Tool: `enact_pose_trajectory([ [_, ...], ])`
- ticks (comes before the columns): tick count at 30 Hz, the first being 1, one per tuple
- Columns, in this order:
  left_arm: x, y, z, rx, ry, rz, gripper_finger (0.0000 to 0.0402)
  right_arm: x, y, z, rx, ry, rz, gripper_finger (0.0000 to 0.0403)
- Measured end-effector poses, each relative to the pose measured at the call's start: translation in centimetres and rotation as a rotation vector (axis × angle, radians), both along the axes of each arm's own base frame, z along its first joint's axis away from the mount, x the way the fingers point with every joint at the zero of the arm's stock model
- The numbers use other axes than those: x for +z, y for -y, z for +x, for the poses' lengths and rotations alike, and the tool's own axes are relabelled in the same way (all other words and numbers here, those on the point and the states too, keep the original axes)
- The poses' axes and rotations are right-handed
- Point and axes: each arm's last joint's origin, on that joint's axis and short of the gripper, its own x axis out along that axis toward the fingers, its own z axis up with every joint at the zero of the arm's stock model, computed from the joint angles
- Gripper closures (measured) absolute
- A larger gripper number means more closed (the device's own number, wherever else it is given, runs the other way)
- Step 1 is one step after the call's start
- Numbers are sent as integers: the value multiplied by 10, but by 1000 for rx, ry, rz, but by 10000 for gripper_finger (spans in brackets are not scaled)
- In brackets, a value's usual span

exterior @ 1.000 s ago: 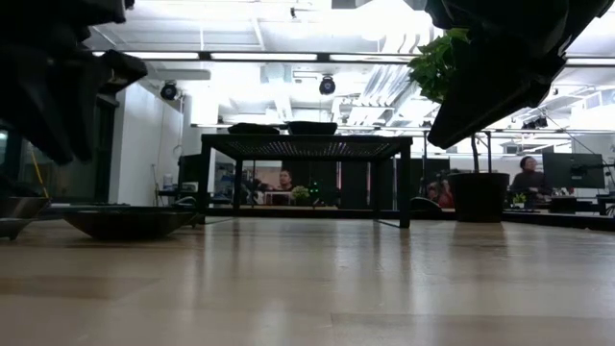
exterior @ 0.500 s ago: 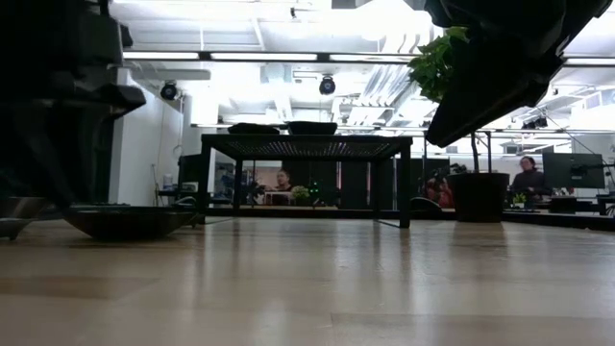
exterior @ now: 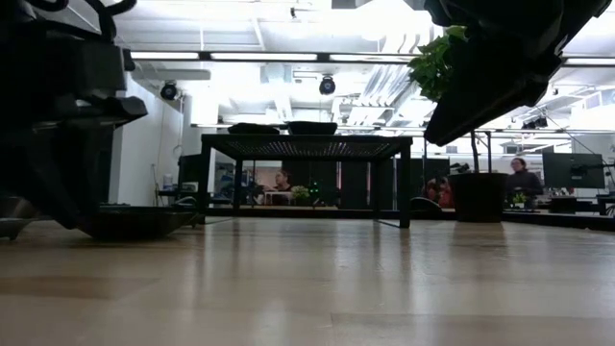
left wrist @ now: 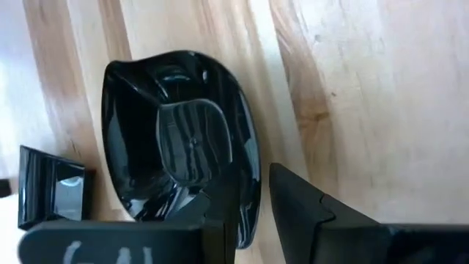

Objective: Pick & Place Mini shaped plates
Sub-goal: Stack the leaf shaped plate on top of the leaf shaped plate on the shelf

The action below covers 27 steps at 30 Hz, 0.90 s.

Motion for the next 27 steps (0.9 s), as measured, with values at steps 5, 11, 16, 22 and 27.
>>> enact_pose_trajectory([
  [5, 0, 0, 0, -17, 0, 19, 330, 0, 0, 0, 0, 0, 0, 295],
  [11, 0, -1, -1, -22, -15, 26, 330, 0, 0, 0, 0, 0, 0, 295],
  [16, 0, -1, -1, -22, -16, 29, 330, 0, 0, 0, 0, 0, 1, 295],
  [22, -1, -2, -2, -30, -21, 44, 330, 0, 0, 0, 0, 1, 1, 295],
  [27, -1, -2, -2, -31, -22, 44, 330, 0, 0, 0, 1, 4, 3, 295],
])
